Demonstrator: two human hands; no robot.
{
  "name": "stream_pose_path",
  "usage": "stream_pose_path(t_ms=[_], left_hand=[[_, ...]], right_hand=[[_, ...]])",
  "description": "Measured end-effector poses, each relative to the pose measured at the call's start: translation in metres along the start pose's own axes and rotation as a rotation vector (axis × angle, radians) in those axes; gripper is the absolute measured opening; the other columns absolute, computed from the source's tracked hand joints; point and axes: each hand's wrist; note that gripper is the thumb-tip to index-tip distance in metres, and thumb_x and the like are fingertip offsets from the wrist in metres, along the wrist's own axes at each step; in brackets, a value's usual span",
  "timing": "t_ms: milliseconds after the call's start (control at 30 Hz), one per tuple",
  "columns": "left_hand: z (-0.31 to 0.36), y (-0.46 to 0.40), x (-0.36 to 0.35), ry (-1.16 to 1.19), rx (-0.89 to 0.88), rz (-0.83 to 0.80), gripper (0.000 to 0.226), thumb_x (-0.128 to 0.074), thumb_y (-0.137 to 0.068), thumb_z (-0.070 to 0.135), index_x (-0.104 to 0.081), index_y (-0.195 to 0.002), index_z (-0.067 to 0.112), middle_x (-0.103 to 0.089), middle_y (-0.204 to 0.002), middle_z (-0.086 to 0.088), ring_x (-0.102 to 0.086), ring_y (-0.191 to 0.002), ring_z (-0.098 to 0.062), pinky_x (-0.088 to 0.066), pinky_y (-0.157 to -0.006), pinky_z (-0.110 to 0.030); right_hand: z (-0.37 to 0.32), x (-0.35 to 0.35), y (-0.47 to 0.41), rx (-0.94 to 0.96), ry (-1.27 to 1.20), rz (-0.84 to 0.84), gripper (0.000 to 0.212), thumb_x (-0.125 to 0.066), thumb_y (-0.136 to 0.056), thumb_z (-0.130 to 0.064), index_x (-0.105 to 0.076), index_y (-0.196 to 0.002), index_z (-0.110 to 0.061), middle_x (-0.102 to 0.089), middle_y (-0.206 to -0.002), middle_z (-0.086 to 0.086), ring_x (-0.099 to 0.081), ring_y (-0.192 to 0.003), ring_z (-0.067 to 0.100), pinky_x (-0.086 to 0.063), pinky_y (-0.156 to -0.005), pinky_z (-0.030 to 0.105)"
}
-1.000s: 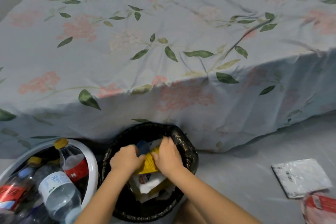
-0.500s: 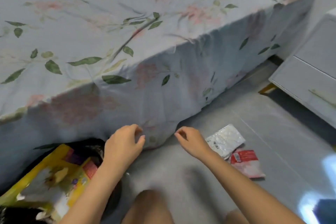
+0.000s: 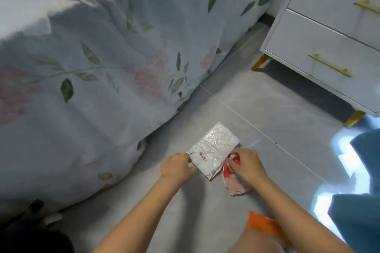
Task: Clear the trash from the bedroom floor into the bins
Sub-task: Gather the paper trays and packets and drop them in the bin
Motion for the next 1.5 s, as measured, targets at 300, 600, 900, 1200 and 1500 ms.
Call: stream_pose_path(t_ms=[300,600,900,1200,1500], left_hand=[[0.045,-0.080,-0.037,-0.061,-0.004,0.169,0.062,-0.065,-0.081,0.047,-0.045,-0.128,0.012,-0.048,-0.130,-0.007,-0.045,-0.120,-0.027,-0.044,-0.096,-0.038],[0.045,-0.102,-0.050,0.066,0.140,0.020,0.052,-0.080,-0.060,0.055,-0.055,-0.089,0.019,-0.061,-0.105,-0.002,-0.062,-0.096,-0.023,-0.047,-0.066,-0.031],[-0.019,0.013,0.040,0.352,0.063,0.218,0.033,-0.077,-0.069,0.040,-0.068,-0.089,0.017,-0.073,-0.091,-0.003,-0.067,-0.088,-0.024,-0.050,-0.071,-0.032],[-0.198,0.288,0.115,0.624,0.319,0.648,0.023,-0.084,-0.066,0.041,-0.068,-0.077,0.028,-0.073,-0.070,0.011,-0.069,-0.069,-0.008,-0.057,-0.065,-0.038],[-0.347,0.439,0.078,0.718,0.623,0.789,0.031,-0.080,-0.069,0.040,-0.067,-0.083,0.015,-0.071,-0.084,0.000,-0.065,-0.080,-0.018,-0.047,-0.061,-0.030]], right_hand=[[0.062,-0.020,-0.024,-0.237,0.021,0.040,0.084,-0.076,-0.069,-0.053,-0.041,-0.137,-0.020,-0.046,-0.130,0.010,-0.044,-0.117,0.032,-0.040,-0.101,0.042],[0.076,-0.033,-0.022,-0.125,0.006,-0.108,0.038,-0.072,-0.080,-0.038,-0.057,-0.111,-0.022,-0.060,-0.101,0.007,-0.062,-0.093,0.026,-0.050,-0.079,0.032],[-0.009,0.018,0.018,0.046,-0.124,-0.118,0.019,-0.070,-0.083,-0.029,-0.063,-0.094,-0.015,-0.072,-0.094,0.008,-0.065,-0.090,0.026,-0.037,-0.067,0.025],[-0.244,0.055,0.117,0.528,-0.231,-0.191,0.021,-0.070,-0.083,-0.029,-0.066,-0.097,-0.013,-0.069,-0.089,-0.001,-0.061,-0.082,0.012,-0.039,-0.063,0.016],[-0.446,-0.039,0.249,0.895,-0.081,-0.364,0.029,-0.071,-0.082,-0.037,-0.064,-0.093,-0.011,-0.066,-0.083,-0.002,-0.059,-0.079,0.015,-0.040,-0.067,0.026]])
Point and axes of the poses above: each hand's wrist, its own y-axis away from the middle knuckle, its own x-axis out of the back of the hand, z = x × y
